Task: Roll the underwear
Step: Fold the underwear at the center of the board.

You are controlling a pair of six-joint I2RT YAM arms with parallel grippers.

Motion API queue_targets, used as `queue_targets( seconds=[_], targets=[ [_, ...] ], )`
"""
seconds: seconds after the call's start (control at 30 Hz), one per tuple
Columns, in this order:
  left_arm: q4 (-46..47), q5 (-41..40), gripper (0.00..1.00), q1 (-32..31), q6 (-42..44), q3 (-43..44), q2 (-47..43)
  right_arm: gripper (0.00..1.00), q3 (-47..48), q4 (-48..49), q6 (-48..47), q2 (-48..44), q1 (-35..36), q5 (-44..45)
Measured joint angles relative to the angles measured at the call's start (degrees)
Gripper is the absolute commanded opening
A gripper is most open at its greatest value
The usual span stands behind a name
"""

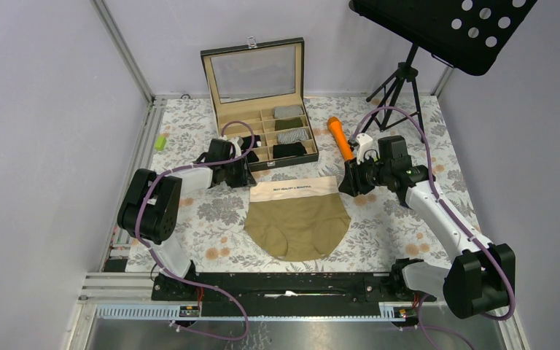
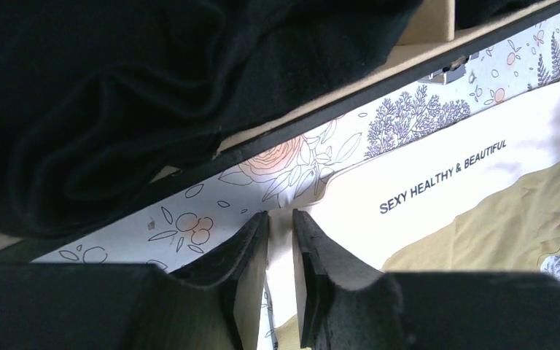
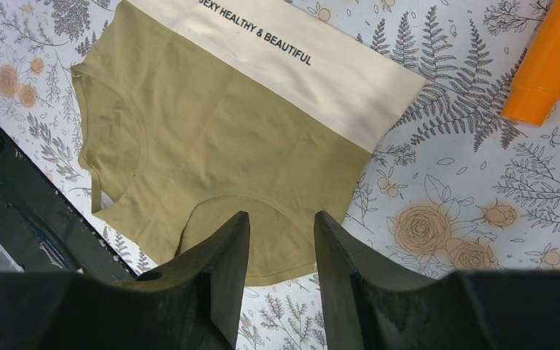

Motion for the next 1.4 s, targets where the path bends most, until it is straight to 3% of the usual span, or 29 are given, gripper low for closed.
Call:
queue_targets(
  seconds=[0.3,0.43,0.63,0.83,1.0,1.23,1.4],
  targets=[
    [-0.20,0.22,0.00,-0.20,0.04,-0.28,0.00,0.45,0.00,1.20,-0.09,0.00,0.28,0.00],
    [-0.11,0.66,0.00,-0.33,0.33,-0.50,-0.26,0.41,0.15,1.27,-1.77,0.33,3.61,-0.02],
    [-0.85,1.09,0.00,-0.33,0.52,-1.07,-1.03,0.39,4.17,0.63,-9.86,4.85,16.37,-1.05],
    [-1.42,1.09,0.00,-0.09,0.42,-1.16,-1.29,0.34,9.53,5.53,-18.88,14.95,32.63,-1.25],
    [-1.79,1.64,0.00,0.46,0.15,-1.16,-1.29,0.38,15.39,12.41,-23.41,27.43,41.51,-0.02],
    [-1.97,1.73,0.00,0.57,-0.68,-1.16,-1.29,0.41,25.46,17.97,-27.74,41.88,47.78,2.73],
    [-2.01,1.73,0.00,0.72,-1.05,-1.16,-1.29,0.48,27.98,17.90,-29.68,45.64,48.41,3.98]
  ],
)
